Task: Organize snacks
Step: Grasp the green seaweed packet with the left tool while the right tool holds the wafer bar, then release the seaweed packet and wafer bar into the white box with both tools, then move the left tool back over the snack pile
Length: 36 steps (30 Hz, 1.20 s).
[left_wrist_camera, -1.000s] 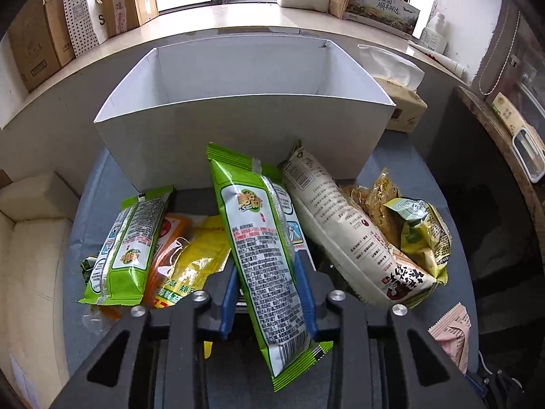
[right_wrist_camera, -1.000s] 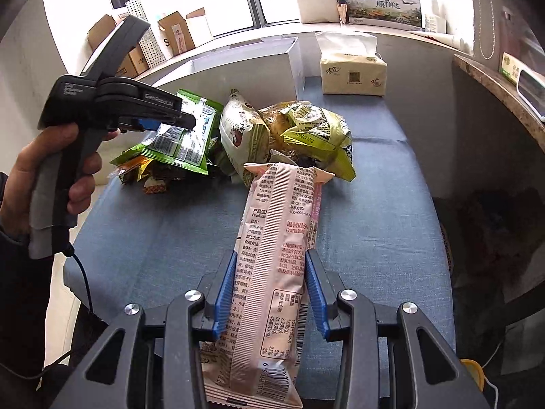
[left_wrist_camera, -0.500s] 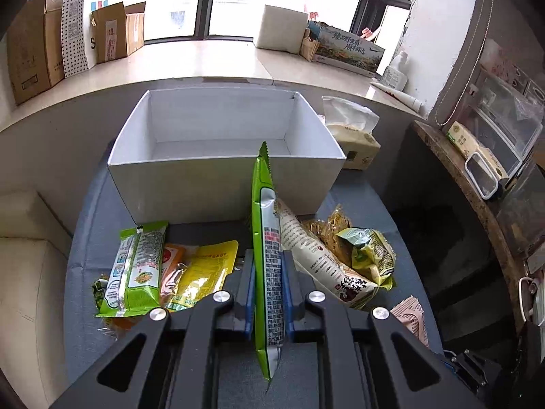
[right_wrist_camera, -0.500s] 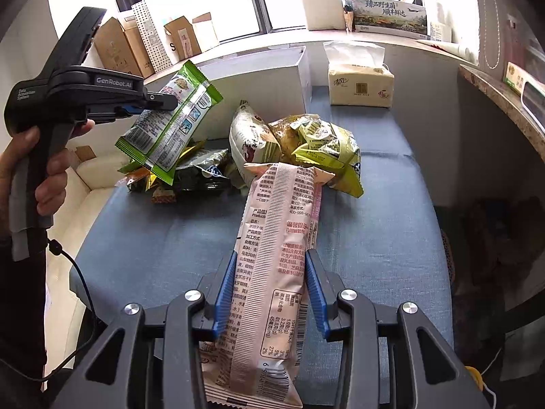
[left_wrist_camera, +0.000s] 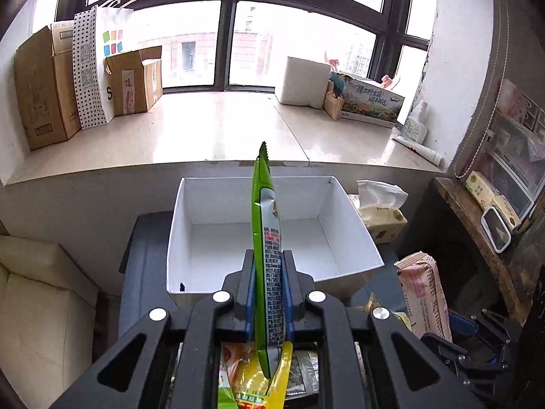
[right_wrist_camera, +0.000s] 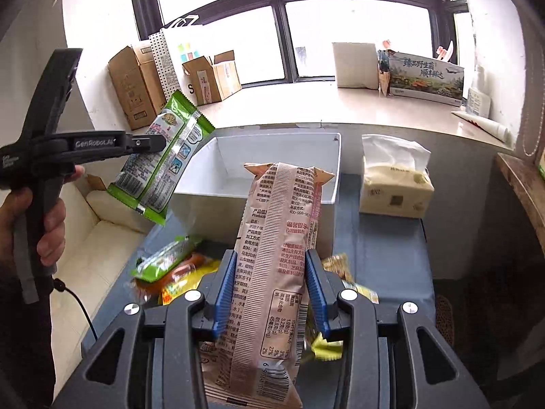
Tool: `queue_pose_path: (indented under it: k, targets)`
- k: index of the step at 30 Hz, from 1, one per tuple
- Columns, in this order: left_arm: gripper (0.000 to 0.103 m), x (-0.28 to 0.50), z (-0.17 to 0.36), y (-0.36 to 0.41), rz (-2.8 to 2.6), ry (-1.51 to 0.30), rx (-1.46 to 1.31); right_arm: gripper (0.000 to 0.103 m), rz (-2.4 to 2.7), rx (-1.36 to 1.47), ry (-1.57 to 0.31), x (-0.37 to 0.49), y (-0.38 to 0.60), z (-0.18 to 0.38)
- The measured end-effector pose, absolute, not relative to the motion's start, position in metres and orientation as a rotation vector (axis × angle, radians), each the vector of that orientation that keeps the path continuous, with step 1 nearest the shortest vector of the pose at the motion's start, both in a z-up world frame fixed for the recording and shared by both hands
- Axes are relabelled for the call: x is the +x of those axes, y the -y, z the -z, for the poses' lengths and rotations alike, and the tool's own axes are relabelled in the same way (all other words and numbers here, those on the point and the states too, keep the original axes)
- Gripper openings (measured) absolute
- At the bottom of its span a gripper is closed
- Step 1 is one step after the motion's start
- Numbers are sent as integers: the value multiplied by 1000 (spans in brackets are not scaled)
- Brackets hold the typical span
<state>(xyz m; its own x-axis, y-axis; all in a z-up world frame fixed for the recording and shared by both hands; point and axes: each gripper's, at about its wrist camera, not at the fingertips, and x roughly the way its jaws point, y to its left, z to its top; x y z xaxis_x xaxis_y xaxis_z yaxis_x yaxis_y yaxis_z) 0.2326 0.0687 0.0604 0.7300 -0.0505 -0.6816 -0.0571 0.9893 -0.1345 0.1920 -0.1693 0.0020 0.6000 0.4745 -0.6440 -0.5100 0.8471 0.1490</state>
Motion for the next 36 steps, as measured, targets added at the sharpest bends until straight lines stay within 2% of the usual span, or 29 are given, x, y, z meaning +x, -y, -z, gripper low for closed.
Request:
queue_pose_path:
  k: [9, 17, 18, 19, 21, 22, 23, 27, 29, 36]
  targets:
    - [16, 312, -40, -108, -55, -813, -110, 43, -533, -146, -766, 323, 92, -13]
    - [17, 340, -7, -122, -61, -859, -125, 44, -463, -232, -816, 382, 72, 15]
    - [21, 342, -3, -123, -55, -869, -129, 43, -460, -228, -817, 386, 73, 18]
    - [29, 344, 0, -123, -57, -876, -126, 45, -459, -216, -822, 391, 75, 20]
    - [77, 345, 4, -123, -50, -879, -118, 72, -443, -176, -833, 394, 82, 22]
    - [85, 343, 4, -123, -36, -875, -123, 91, -435, -155, -828, 394, 87, 21]
    - [98, 342, 4, -122, -34, -869, -121, 93, -429, -143, -809, 391, 90, 20]
    - [103, 335, -2, -117, -19, -852, -109, 95, -447, -172, -790, 380, 91, 14]
    - [103, 330, -7, -114, -24, -830, -117, 103, -443, -168, -781, 372, 92, 10]
    - [103, 282, -41, -107, -9, -697, -129, 103, -483, -108, -671, 314, 113, -24]
